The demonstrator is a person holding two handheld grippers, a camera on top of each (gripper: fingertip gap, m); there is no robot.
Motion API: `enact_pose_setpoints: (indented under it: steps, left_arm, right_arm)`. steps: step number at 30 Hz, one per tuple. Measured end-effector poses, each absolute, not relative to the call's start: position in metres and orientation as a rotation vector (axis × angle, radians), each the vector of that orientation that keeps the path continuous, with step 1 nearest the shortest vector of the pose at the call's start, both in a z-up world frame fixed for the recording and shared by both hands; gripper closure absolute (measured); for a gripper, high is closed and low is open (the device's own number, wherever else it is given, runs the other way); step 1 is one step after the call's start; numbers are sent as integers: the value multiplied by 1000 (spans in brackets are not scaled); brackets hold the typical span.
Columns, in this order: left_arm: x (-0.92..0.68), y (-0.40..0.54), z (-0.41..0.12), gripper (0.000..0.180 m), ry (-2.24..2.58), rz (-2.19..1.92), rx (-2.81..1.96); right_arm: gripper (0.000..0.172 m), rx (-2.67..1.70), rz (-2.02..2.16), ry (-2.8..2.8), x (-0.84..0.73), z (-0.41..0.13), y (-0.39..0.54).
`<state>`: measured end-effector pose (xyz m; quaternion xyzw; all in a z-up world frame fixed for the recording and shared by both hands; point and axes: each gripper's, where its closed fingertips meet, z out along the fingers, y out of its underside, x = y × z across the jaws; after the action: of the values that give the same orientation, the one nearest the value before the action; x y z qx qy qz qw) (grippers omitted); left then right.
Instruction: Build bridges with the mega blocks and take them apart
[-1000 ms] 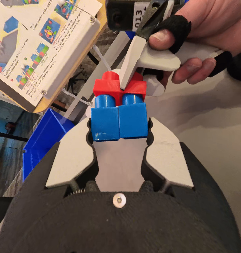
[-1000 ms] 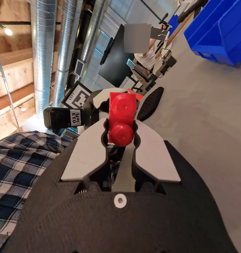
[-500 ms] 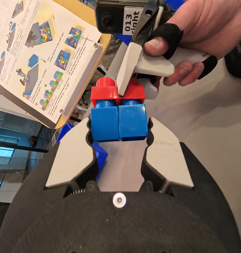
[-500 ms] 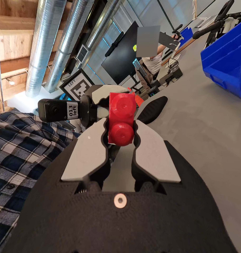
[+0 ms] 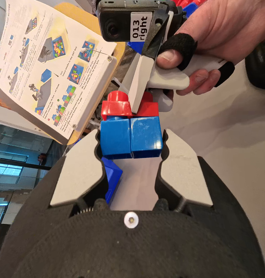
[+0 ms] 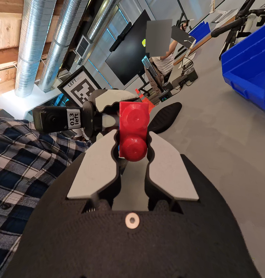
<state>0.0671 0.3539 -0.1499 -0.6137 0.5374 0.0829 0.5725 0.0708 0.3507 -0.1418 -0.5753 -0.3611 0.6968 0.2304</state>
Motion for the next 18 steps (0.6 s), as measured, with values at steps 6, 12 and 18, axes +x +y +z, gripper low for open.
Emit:
enact_pose_setpoints:
  steps: [6, 12, 18]
  left_arm:
    - [71, 352, -132, 104, 1118, -25, -1442]
    - [70, 340, -98, 104, 793, -778, -1415]
    - [72, 326, -54, 104, 475, -1689, -1149]
  right_arm:
    - [114, -1488, 1951, -916, 72, -112, 356]
    - [70, -1215, 1417, -1049, 100, -74, 364]
    - [36, -984, 378, -1409, 87, -67, 358]
